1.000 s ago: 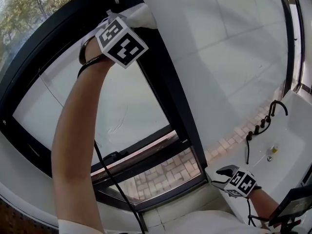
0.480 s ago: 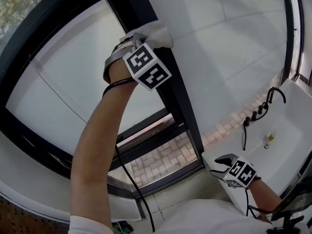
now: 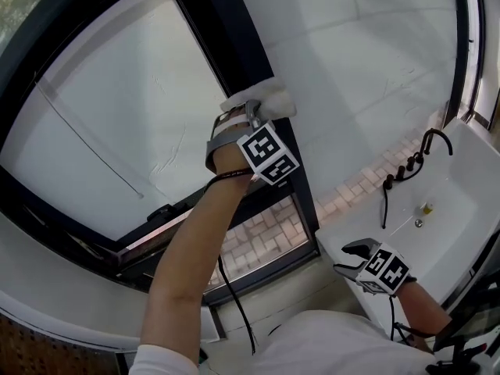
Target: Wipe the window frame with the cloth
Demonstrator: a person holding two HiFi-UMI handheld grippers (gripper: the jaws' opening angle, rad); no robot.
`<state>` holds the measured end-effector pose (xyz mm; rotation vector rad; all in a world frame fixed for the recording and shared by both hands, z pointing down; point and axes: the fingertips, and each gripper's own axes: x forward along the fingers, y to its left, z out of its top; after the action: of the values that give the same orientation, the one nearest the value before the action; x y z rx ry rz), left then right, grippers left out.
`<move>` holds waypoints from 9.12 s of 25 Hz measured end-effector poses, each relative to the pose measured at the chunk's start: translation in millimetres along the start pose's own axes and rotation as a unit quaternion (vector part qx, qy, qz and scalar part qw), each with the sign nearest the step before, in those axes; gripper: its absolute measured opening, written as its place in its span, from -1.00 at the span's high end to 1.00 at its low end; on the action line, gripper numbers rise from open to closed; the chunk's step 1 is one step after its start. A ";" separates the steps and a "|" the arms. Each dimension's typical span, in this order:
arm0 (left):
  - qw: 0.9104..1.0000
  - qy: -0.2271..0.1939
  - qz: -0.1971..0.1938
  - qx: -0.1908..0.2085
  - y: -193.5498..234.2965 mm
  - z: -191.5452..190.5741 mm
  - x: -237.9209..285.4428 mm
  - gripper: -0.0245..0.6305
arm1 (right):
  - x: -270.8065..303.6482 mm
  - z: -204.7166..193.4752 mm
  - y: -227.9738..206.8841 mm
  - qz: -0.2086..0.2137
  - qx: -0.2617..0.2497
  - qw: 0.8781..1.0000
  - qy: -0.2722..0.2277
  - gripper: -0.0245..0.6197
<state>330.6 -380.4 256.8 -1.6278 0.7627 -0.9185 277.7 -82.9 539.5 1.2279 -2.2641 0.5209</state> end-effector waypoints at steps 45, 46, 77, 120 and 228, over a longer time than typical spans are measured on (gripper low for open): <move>0.934 -0.033 -0.128 -0.333 -302.9 -47.3 14.2 0.63 | -1.6 -22.9 -19.7 0.013 0.012 0.998 0.057 0.32; 0.922 -0.036 -0.128 -0.364 -300.8 -54.4 12.5 0.63 | 0.3 -20.5 -18.7 0.015 0.009 0.998 0.058 0.32; 0.847 0.120 -0.020 -0.517 -286.0 -464.2 -145.9 0.63 | 139.0 76.3 139.1 0.104 -0.075 0.988 0.085 0.32; 0.933 0.270 -0.107 -0.211 -251.6 -747.2 -290.0 0.60 | 218.8 109.5 254.2 0.104 -0.060 0.990 0.073 0.32; 0.981 0.101 0.162 0.026 427.8 -227.4 -221.9 0.60 | 81.2 58.8 31.9 0.063 -0.050 0.996 0.023 0.32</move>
<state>11.6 -399.5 -169.6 -1.3281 1.0982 -0.8657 198.4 -151.8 538.2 1.0186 -2.3099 0.4705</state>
